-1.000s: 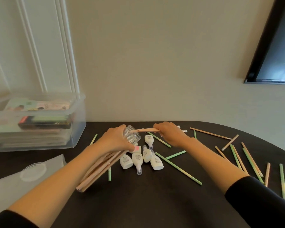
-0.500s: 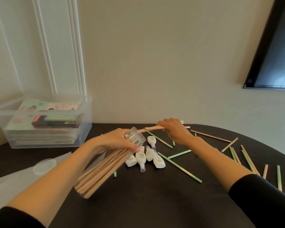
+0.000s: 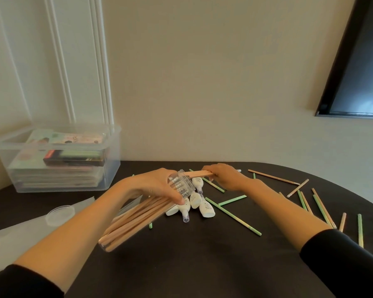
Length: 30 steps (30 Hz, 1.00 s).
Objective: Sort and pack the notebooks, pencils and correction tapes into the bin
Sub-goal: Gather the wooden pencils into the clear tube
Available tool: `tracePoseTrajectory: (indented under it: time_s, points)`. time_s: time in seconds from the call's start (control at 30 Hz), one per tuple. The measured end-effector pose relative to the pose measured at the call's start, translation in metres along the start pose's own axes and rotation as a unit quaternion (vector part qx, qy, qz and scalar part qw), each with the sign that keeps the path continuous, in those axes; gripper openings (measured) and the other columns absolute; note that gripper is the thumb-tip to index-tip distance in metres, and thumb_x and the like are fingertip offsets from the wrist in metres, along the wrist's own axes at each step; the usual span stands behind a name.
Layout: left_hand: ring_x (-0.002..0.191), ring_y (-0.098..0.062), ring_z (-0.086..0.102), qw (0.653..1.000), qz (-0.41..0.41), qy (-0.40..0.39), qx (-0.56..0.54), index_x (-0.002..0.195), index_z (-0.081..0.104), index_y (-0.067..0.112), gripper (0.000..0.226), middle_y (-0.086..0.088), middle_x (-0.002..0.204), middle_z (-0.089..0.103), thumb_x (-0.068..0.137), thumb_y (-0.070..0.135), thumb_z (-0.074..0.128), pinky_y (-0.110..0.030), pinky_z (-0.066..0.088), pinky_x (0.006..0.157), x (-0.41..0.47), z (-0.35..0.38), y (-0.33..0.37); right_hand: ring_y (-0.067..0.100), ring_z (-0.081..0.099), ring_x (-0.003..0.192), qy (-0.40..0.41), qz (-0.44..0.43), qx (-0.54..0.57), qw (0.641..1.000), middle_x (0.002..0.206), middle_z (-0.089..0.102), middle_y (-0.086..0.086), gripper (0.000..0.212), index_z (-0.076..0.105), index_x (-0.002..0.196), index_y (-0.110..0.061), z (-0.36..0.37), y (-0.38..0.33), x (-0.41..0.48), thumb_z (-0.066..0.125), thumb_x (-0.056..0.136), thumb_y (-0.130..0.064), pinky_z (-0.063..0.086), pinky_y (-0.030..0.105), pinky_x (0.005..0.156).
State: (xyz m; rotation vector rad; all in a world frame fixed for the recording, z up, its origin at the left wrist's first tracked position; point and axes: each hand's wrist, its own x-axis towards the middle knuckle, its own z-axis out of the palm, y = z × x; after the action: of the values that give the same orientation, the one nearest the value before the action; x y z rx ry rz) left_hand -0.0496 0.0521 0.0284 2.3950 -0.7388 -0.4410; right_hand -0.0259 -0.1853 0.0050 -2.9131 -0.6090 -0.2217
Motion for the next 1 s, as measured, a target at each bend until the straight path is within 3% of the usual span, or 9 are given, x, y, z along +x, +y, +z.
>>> tracePoseTrajectory:
  time_s: [0.17,0.3,0.4,0.6,0.7,0.87,1.0]
  points:
    - [0.093,-0.01,0.055,0.996,-0.028,0.02,0.087,0.112,0.048,0.025,0.055,0.007,0.102,0.057,0.068,0.045,0.075,-0.029,0.048,0.086,0.002,-0.002,-0.001,0.009,0.047,0.071,-0.003,-0.005,0.02,1.0,0.088,0.063,0.002,0.025,0.062,0.102,-0.016,-0.004,-0.002,-0.001,0.04,0.095,-0.006,0.037,0.027,0.07]
    - [0.087,-0.01,0.056,0.997,-0.027,0.014,0.068,0.097,0.052,0.026,0.038,0.006,0.093,0.059,0.07,0.042,0.074,-0.028,0.048,0.082,0.002,0.0,0.0,0.015,0.044,0.076,0.036,-0.024,-0.049,0.998,0.089,0.063,0.005,0.025,0.062,0.104,-0.018,0.0,-0.002,-0.007,0.042,0.095,-0.005,0.035,0.028,0.073]
    - [0.09,-0.011,0.056,0.997,-0.015,-0.011,0.078,0.103,0.052,0.026,0.042,0.004,0.097,0.058,0.072,0.043,0.074,-0.029,0.048,0.085,0.002,0.003,0.005,0.014,0.04,0.078,0.05,-0.044,-0.069,0.995,0.092,0.062,0.005,0.027,0.062,0.11,-0.02,0.0,-0.007,-0.006,0.044,0.095,-0.005,0.03,0.025,0.073]
    - [0.085,-0.007,0.053,0.997,0.011,-0.052,0.05,0.09,0.046,0.035,0.029,0.011,0.09,0.054,0.076,0.037,0.071,-0.016,0.043,0.073,0.0,0.004,0.012,0.019,0.048,0.093,0.054,-0.061,-0.099,0.992,0.1,0.06,0.004,0.028,0.058,0.113,-0.02,-0.006,-0.016,-0.003,0.044,0.094,-0.005,0.03,0.025,0.082]
    - [0.082,-0.008,0.054,0.998,0.002,-0.039,0.045,0.09,0.05,0.029,0.028,0.007,0.088,0.057,0.075,0.038,0.072,-0.019,0.045,0.074,0.001,0.003,0.011,0.019,0.047,0.097,0.085,-0.062,-0.15,0.983,0.104,0.058,0.002,0.026,0.053,0.116,-0.02,-0.006,-0.02,-0.004,0.044,0.095,-0.008,0.029,0.026,0.087]
    - [0.081,-0.011,0.057,0.991,-0.088,0.006,0.106,0.097,0.052,0.021,0.042,0.002,0.09,0.059,0.07,0.046,0.072,-0.027,0.048,0.078,0.008,0.001,0.009,0.02,0.048,0.099,0.118,-0.061,-0.232,0.963,0.11,0.056,0.004,0.024,0.047,0.118,-0.015,-0.011,-0.035,-0.005,0.043,0.095,-0.008,0.032,0.028,0.086]
    - [0.081,-0.013,0.058,0.992,-0.08,0.037,0.088,0.098,0.054,0.017,0.049,0.0,0.093,0.061,0.065,0.046,0.074,-0.029,0.049,0.076,0.013,0.006,0.012,0.025,0.049,0.105,0.101,-0.102,-0.262,0.954,0.116,0.055,0.011,0.03,0.046,0.122,-0.007,-0.014,-0.062,0.001,0.045,0.092,-0.006,0.032,0.031,0.09]
